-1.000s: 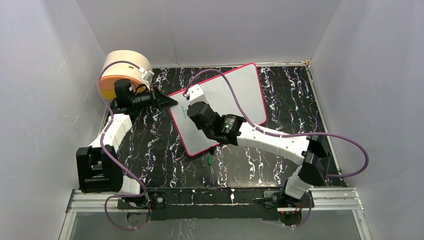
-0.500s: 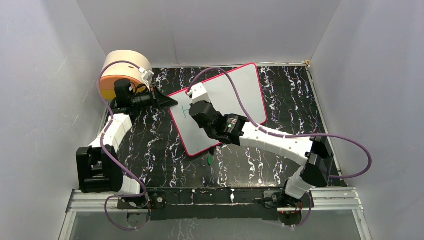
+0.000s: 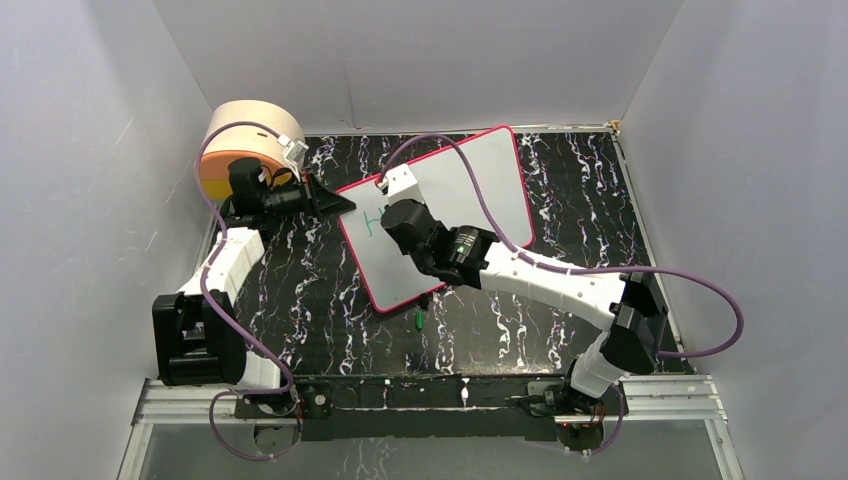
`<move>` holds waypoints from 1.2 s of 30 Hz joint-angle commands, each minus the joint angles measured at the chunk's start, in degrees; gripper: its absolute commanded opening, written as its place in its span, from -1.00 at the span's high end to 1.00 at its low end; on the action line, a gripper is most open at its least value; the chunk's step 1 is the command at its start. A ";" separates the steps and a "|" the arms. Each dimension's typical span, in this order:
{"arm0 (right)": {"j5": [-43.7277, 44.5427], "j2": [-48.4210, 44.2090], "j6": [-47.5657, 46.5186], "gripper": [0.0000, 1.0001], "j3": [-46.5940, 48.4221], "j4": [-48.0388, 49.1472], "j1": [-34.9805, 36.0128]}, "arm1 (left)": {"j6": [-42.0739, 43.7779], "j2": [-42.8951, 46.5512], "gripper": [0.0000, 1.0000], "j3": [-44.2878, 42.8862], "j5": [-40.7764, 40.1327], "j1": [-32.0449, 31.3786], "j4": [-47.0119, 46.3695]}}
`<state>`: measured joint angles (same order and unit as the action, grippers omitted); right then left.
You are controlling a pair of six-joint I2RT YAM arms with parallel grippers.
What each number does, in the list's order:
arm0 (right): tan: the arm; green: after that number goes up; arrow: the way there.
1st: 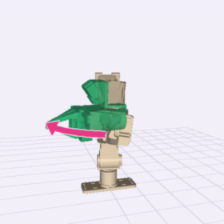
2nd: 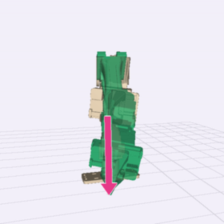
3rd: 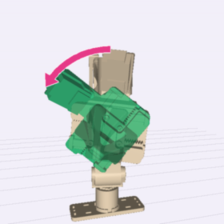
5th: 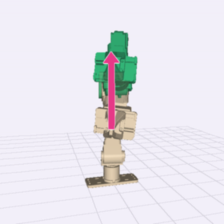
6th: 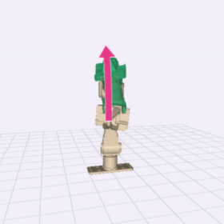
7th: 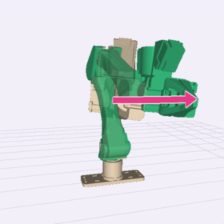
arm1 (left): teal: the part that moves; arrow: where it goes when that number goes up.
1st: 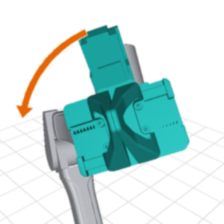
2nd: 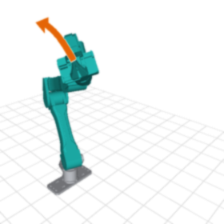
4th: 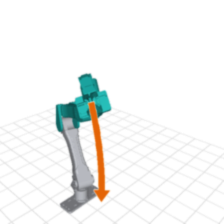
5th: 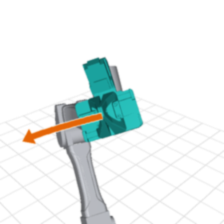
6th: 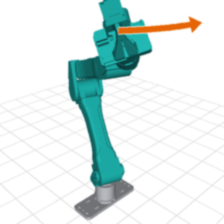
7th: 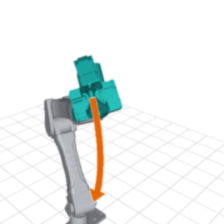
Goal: Write a sentence on the whiteboard
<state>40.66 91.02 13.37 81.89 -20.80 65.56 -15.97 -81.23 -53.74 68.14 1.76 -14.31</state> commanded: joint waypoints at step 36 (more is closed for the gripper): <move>-2.50 -6.80 2.46 1.00 -5.14 -0.27 -0.43 | 5.42 -0.92 1.00 0.06 -2.94 -0.92 3.63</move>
<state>35.00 89.69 17.56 78.22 -28.56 65.17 -15.79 -81.23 -53.87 68.05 1.76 -14.02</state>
